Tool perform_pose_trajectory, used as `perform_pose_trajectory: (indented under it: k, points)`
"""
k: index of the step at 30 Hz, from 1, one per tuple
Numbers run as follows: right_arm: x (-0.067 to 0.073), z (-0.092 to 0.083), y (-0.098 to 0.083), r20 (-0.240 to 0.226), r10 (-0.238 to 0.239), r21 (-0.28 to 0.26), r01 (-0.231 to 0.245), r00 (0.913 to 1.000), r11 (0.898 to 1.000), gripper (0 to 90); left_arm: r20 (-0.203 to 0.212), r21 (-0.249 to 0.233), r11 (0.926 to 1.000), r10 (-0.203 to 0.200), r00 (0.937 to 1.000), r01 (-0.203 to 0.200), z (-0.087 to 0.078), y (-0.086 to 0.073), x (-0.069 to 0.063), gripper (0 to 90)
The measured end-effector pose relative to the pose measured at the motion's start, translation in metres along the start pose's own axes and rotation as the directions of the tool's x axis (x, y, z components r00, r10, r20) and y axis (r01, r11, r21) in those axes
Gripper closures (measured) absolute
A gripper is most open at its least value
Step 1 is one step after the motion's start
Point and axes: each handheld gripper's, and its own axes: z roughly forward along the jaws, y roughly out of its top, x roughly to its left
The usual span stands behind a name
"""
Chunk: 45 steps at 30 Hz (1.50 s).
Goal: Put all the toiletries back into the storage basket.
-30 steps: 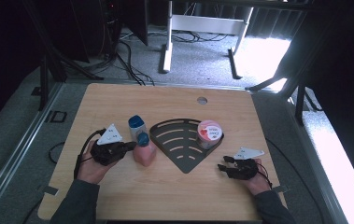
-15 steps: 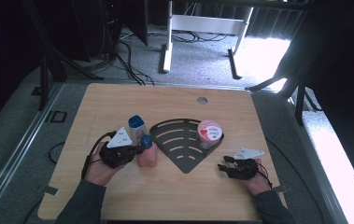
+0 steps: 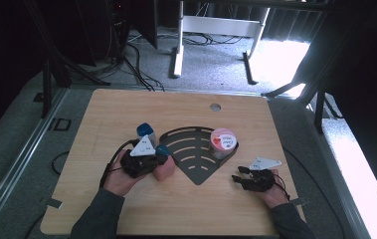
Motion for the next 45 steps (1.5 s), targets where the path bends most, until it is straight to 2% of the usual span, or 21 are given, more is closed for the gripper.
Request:
perform_pose_trajectory:
  k: [5,10,18,20,26,29,37,42,45]
  points:
    - [0.000,0.000,0.000,-0.001,0.000,-0.001,0.000,1.0000,1.000,51.2,0.005,0.007,0.9998,-0.019,0.9998,0.019,0.000,-0.004,0.001,77.8]
    - [0.000,0.000,0.000,-0.001,-0.002,-0.001,0.002,1.0000,1.000,51.1,0.005,-0.009,0.9986,-0.052,0.9986,0.052,-0.008,-0.011,0.003,72.3]
    - [0.001,0.000,0.000,-0.001,-0.004,0.001,0.004,1.0000,1.000,50.2,-0.071,0.008,0.9962,-0.086,0.9938,0.087,-0.014,-0.017,0.009,63.1]
    - [0.001,0.000,0.000,-0.001,-0.004,0.002,0.004,1.0000,1.000,50.1,-0.103,0.011,0.9951,-0.097,0.9900,0.098,-0.013,-0.018,0.010,58.2]
    - [0.001,0.000,0.000,-0.002,-0.005,0.001,0.005,1.0000,1.000,50.0,-0.154,0.022,0.9946,-0.097,0.9832,0.102,-0.001,-0.013,0.007,46.6]
    - [0.001,0.000,0.000,-0.002,-0.007,0.000,0.007,1.0000,1.000,49.9,-0.156,0.015,0.9938,-0.107,0.9820,0.111,0.002,-0.010,0.007,42.6]
    - [0.001,0.000,0.000,-0.004,-0.007,0.001,0.007,1.0000,1.000,49.4,-0.158,0.008,0.9911,-0.130,0.9788,0.133,0.017,-0.002,0.009,38.1]
    - [0.001,0.000,0.000,-0.005,-0.005,0.001,0.005,1.0000,1.000,49.4,-0.157,0.007,0.9894,-0.142,0.9772,0.145,0.024,-0.001,0.010,38.9]
    - [0.001,0.000,0.000,-0.005,-0.007,0.001,0.007,1.0000,1.000,49.4,-0.154,0.010,0.9888,-0.146,0.9772,0.149,0.027,0.000,0.012,42.4]
